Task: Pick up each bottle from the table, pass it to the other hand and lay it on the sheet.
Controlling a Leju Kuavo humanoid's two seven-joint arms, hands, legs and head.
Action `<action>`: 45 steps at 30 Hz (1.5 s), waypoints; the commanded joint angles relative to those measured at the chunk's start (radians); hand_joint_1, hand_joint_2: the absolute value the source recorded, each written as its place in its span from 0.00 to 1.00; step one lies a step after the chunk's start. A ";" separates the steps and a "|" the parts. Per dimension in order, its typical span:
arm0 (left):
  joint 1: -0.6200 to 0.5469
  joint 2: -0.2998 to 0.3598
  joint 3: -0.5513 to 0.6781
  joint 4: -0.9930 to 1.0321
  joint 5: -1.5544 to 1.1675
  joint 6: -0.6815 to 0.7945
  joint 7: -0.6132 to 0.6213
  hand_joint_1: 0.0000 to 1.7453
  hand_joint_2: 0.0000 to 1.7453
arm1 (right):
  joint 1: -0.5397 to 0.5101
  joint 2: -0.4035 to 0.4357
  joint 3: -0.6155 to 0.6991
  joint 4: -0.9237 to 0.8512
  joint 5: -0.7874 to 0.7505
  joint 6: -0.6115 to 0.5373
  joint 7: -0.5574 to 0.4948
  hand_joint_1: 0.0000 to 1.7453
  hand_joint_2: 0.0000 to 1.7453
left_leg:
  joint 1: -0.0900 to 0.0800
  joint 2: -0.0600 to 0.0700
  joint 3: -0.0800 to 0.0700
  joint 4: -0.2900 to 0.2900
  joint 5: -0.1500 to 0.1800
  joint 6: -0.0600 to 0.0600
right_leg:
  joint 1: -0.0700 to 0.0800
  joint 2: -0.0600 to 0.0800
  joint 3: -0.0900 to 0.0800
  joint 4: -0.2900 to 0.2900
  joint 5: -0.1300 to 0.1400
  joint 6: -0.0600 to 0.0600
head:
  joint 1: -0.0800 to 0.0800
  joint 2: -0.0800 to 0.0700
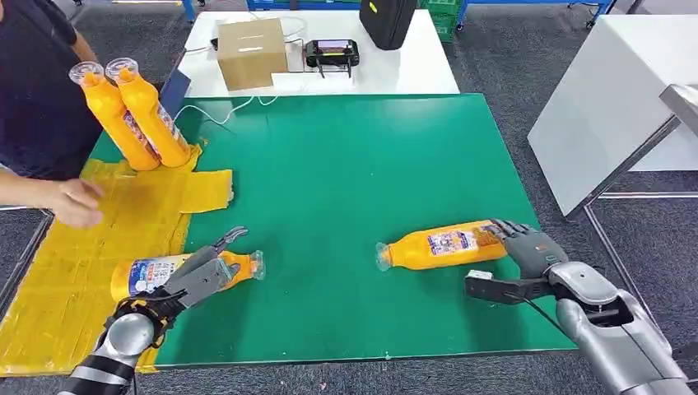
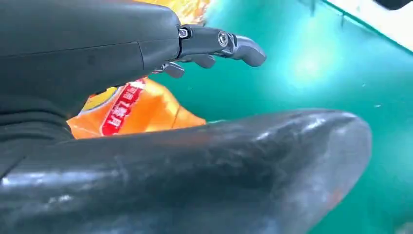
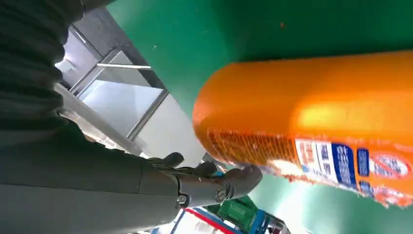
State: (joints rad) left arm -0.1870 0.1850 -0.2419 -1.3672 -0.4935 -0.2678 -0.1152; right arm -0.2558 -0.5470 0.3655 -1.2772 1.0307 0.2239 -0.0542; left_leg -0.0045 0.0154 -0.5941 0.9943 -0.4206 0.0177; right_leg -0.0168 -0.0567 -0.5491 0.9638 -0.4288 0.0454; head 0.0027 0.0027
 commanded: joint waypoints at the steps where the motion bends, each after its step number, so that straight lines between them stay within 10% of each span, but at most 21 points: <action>1: 0.020 -0.068 0.012 -0.181 0.265 -0.059 0.011 0.00 0.00 | -0.077 0.039 0.103 0.132 -0.013 -0.007 -0.023 0.00 1.00 | 0.002 0.001 0.000 0.001 -0.001 -0.001 | 0.002 0.005 0.000 -0.001 0.000 -0.001 | 0.000 0.000; 13: 0.021 -0.065 -0.074 -0.284 0.370 -0.073 0.018 0.00 0.00 | -0.177 0.046 0.228 0.251 0.012 0.071 -0.058 0.00 1.00 | 0.002 0.004 0.001 0.000 -0.001 -0.001 | 0.002 0.007 0.000 -0.001 0.001 -0.002 | 0.000 0.000; 14: 0.013 -0.069 -0.080 -0.271 0.400 -0.082 0.024 0.00 0.00 | -0.193 0.035 0.268 0.272 0.015 0.094 -0.076 1.00 1.00 | 0.002 0.003 0.002 0.000 -0.001 -0.002 | 0.002 0.008 0.001 -0.001 0.000 -0.002 | 0.000 0.000; 31: -0.059 -0.082 -0.145 -0.289 0.457 -0.071 0.062 0.00 0.00 | -0.145 -0.012 0.463 0.254 -0.026 0.162 -0.069 1.00 1.00 | 0.004 -0.002 0.012 -0.001 0.001 -0.002 | 0.003 0.003 0.009 -0.004 0.001 -0.002 | 0.000 0.000; 32: -0.063 -0.084 -0.147 -0.291 0.455 -0.071 0.064 0.00 0.00 | -0.142 -0.008 0.466 0.252 -0.026 0.161 -0.069 0.89 1.00 | 0.004 -0.002 0.014 -0.001 0.000 -0.001 | 0.003 0.002 0.008 -0.004 0.000 -0.002 | 0.000 0.000; 33: -0.051 -0.079 -0.140 -0.281 0.473 -0.073 0.052 0.00 0.00 | -0.125 -0.013 0.460 0.264 -0.033 0.154 -0.059 0.05 1.00 | 0.005 -0.003 0.015 -0.001 0.001 -0.002 | 0.003 0.002 0.005 -0.005 0.000 -0.002 | 0.000 0.000; 45: -0.067 -0.078 -0.155 -0.251 0.477 -0.068 0.035 0.00 0.00 | -0.082 -0.034 0.478 0.245 -0.032 0.144 -0.042 0.00 1.00 | 0.004 -0.003 0.019 -0.002 -0.001 0.000 | 0.002 0.000 0.008 -0.005 -0.001 -0.002 | 0.000 0.000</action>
State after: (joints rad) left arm -0.2186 0.1049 -0.3655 -1.6819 -0.0206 -0.3349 -0.0595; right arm -0.4370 -0.5741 0.7675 -1.0979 1.0021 0.3620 -0.0912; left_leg -0.0037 0.0216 -0.5749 0.9944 -0.4241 0.0189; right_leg -0.0169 -0.0530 -0.5443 0.9625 -0.4304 0.0456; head 0.0027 0.0027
